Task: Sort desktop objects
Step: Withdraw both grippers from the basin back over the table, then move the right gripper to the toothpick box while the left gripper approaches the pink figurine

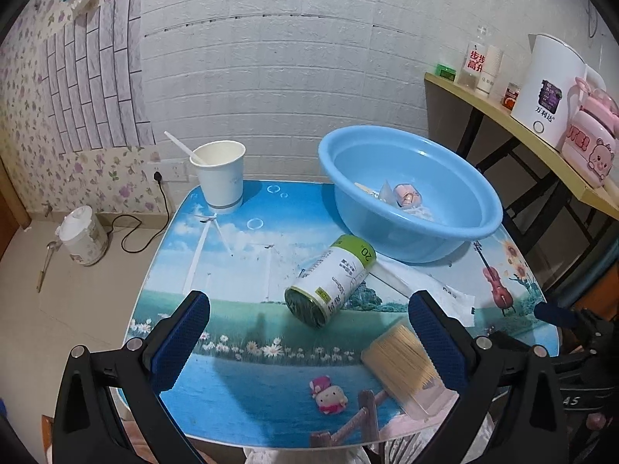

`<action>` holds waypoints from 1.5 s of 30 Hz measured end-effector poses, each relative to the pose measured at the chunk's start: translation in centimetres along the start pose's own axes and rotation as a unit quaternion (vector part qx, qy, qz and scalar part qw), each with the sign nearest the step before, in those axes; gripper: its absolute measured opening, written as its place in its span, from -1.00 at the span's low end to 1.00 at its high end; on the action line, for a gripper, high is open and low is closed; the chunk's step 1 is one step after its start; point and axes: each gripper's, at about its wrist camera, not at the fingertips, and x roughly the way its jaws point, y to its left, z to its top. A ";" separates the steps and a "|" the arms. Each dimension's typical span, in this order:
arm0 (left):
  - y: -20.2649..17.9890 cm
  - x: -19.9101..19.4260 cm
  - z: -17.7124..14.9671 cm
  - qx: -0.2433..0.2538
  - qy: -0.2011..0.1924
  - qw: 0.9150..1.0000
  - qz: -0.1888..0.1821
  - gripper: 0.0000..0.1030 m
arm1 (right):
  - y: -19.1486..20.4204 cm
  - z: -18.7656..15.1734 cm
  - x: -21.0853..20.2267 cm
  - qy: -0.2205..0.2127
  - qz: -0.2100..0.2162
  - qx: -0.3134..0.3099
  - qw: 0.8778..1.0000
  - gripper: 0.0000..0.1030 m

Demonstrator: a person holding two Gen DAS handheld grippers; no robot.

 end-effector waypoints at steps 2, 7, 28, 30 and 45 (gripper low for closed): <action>-0.1 -0.2 -0.3 0.002 0.002 1.000 0.002 1.00 | -0.1 -0.3 0.0 0.004 -0.015 0.002 1.000 1.00; 0.2 -0.9 -1.5 0.004 0.003 1.000 -0.002 1.00 | -0.5 -1.0 -0.9 -0.005 -0.013 0.010 1.000 1.00; 0.7 -0.4 -2.6 -0.007 0.017 1.000 -0.001 1.00 | -0.4 -1.7 -1.8 -0.027 -0.020 0.003 0.999 1.00; 0.6 -0.3 -2.6 -0.007 0.017 1.000 -0.001 1.00 | -0.4 -1.7 -1.8 -0.026 -0.011 0.002 1.000 1.00; 0.5 -0.2 -2.4 -0.006 0.017 1.000 0.000 1.00 | -0.6 -2.3 -0.5 -0.002 -0.020 -0.002 1.000 1.00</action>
